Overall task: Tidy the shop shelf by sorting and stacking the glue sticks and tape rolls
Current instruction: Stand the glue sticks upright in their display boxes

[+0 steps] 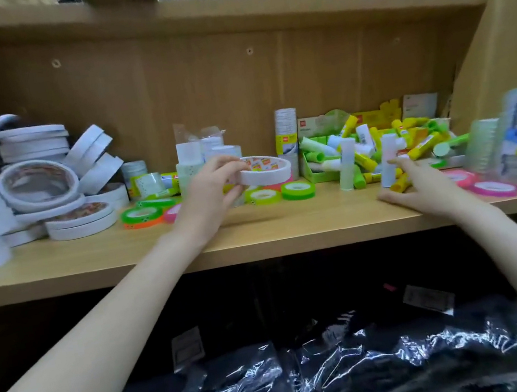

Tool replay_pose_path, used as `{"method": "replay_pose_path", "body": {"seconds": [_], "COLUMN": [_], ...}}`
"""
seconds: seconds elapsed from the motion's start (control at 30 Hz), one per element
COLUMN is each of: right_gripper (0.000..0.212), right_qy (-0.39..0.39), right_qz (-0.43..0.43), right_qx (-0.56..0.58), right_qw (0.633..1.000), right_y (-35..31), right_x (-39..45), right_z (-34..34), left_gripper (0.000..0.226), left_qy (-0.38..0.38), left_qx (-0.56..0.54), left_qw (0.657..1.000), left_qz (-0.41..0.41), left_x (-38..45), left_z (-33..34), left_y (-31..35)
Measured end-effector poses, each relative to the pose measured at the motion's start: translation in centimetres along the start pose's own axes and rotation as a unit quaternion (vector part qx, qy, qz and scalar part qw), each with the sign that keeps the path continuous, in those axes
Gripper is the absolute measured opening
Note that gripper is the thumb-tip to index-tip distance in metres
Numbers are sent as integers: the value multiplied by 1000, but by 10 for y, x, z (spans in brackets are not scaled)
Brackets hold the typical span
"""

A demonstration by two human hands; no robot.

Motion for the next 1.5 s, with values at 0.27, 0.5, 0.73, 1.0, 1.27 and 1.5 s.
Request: {"method": "replay_pose_path", "body": {"seconds": [0.27,0.5,0.73,1.0,1.27,1.5], "right_gripper": [78,62,54,19,20,19], "right_qy": [-4,133,-69,-97,-11,16], "right_qz": [2,-85,-369,-471,-448,-471], "right_qx": [-6,15,316,220,195,232], "right_qw": [1000,987,871,849,872,851], "right_y": [1,-27,-194,-341,-404,-453], "right_x": [6,-9,-63,-69,-59,-54], "right_z": [1,-16,-14,49,84,73], "left_gripper": [32,35,35,48,40,43], "left_qy": [-33,11,89,94,55,149], "left_qx": [21,31,42,139,403,398], "left_qw": [998,999,995,982,908,892], "left_qz": [48,44,13,-84,-101,-154], "left_x": [0,-4,-34,-86,-136,-141], "left_z": [10,-2,-75,-157,-184,-188], "left_y": [11,15,-8,-74,-100,-99]}}
Point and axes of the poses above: each hand's wrist, its own x-axis towards the middle knuckle, its own z-axis out of the palm, y = z × x, the point moved 5 cm from there along x, towards the middle knuckle, and after that the axes turned 8 degrees about z, right-handed, at the moved point
